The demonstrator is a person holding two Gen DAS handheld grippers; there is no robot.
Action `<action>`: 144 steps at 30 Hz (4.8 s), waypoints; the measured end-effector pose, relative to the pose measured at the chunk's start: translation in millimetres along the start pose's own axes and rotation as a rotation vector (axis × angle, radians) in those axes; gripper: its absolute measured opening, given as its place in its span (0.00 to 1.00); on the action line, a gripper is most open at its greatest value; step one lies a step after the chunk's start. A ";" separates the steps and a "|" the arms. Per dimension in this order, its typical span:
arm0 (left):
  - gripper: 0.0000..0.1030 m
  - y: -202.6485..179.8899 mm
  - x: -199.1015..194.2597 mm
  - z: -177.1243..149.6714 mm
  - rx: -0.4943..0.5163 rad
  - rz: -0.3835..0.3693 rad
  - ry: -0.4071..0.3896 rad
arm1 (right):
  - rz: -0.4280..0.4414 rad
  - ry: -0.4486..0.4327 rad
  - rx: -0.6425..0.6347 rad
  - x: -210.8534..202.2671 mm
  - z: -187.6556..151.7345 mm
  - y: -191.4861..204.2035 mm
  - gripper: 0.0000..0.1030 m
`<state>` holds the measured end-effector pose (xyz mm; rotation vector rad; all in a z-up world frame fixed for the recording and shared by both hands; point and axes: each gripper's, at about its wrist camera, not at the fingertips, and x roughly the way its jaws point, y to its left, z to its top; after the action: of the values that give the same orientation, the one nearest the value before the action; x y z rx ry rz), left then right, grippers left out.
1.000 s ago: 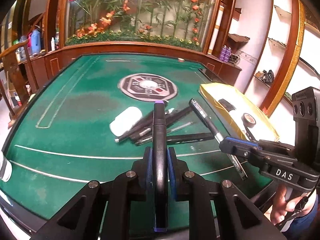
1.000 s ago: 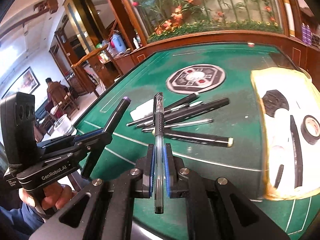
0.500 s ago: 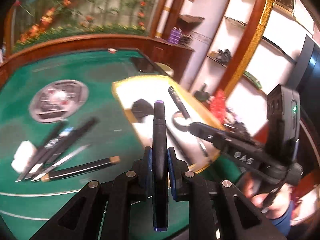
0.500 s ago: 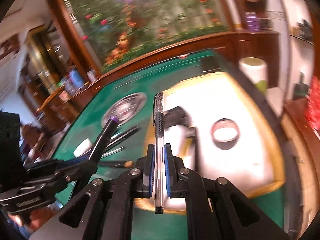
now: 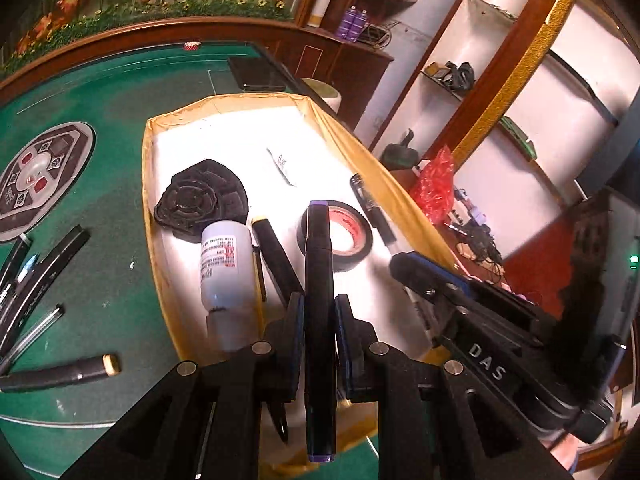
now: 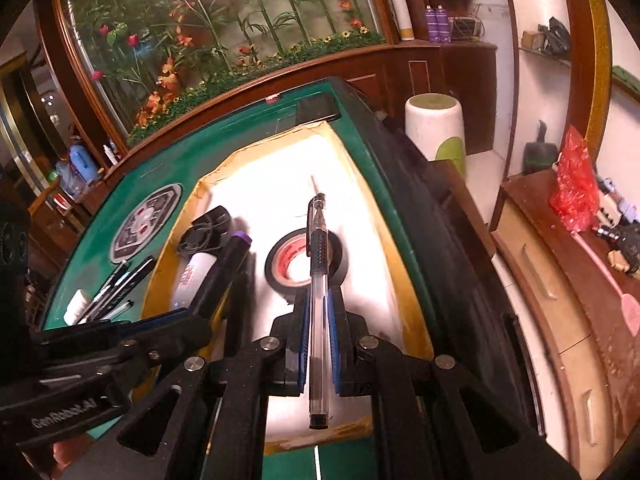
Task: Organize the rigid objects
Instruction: 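Open both tools to drop the marker and clear pen into the tray, then grasp a black marker with the right tool while the left tool grasps a white bottle, then carry the white bottle and black marker over the tray with both tools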
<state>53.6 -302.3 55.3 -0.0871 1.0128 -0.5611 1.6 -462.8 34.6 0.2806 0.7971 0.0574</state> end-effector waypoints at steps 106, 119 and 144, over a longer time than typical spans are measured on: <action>0.36 260.6 -154.3 -85.9 -0.154 0.266 -0.157 | 0.489 0.272 -0.441 37.3 -90.9 242.8 0.14; 0.36 182.0 -143.1 -80.9 -0.093 0.129 -0.149 | 0.523 0.176 -0.263 18.9 -64.0 194.8 0.14; 0.36 24.0 -25.5 1.5 0.050 -0.063 0.032 | 0.119 0.054 -0.108 18.2 59.1 60.6 0.14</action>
<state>54.3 -269.8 68.2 -0.0665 1.0293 -0.6464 59.7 -415.1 77.5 0.2246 0.8279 0.2198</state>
